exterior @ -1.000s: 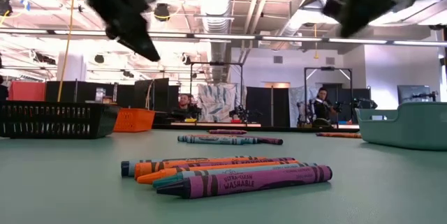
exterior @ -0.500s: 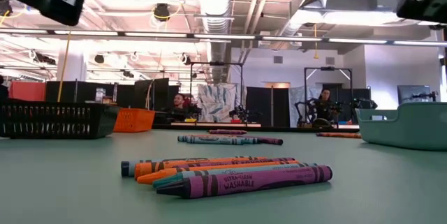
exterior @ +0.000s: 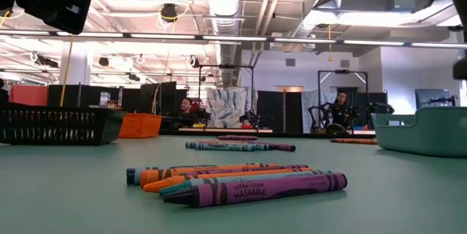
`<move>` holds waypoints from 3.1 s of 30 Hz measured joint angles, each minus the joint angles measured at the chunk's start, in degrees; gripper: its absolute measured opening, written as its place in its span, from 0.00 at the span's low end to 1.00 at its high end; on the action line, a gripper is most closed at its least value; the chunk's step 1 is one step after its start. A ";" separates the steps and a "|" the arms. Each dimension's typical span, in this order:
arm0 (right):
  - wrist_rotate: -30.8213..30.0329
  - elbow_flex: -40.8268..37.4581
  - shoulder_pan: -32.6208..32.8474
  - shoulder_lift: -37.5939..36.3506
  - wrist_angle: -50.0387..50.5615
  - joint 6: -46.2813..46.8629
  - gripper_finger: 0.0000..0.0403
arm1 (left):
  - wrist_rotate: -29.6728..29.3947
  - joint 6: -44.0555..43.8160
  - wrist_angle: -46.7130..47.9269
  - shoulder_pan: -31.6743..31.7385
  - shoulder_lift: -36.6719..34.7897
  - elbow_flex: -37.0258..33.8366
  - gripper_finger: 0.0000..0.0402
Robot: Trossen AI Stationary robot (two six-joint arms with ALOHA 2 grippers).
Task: Sort crayons
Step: Put the orange crayon into the orange bin
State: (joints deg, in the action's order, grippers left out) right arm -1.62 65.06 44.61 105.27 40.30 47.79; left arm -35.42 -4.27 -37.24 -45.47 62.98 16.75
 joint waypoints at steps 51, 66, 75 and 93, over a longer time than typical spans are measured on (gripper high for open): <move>-8.98 -0.74 -17.23 -5.15 -76.41 -58.23 0.01 | 19.73 6.87 -24.39 14.61 13.59 0.06 0.24; -1.04 -0.68 -25.98 2.91 -87.19 -52.32 0.01 | 24.68 6.75 -30.31 16.90 17.00 0.31 0.24; -0.23 -0.66 -28.68 2.89 -88.15 -52.28 0.01 | 24.60 6.62 -30.66 19.35 16.94 0.31 0.24; 0.08 -0.66 -30.27 2.87 -88.95 -52.18 0.01 | 27.28 9.21 -29.32 22.22 16.92 3.15 0.14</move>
State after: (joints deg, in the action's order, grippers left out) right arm -1.54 64.40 14.35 108.14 -48.65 -4.40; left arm -8.14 4.94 -66.57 -23.25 79.91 19.90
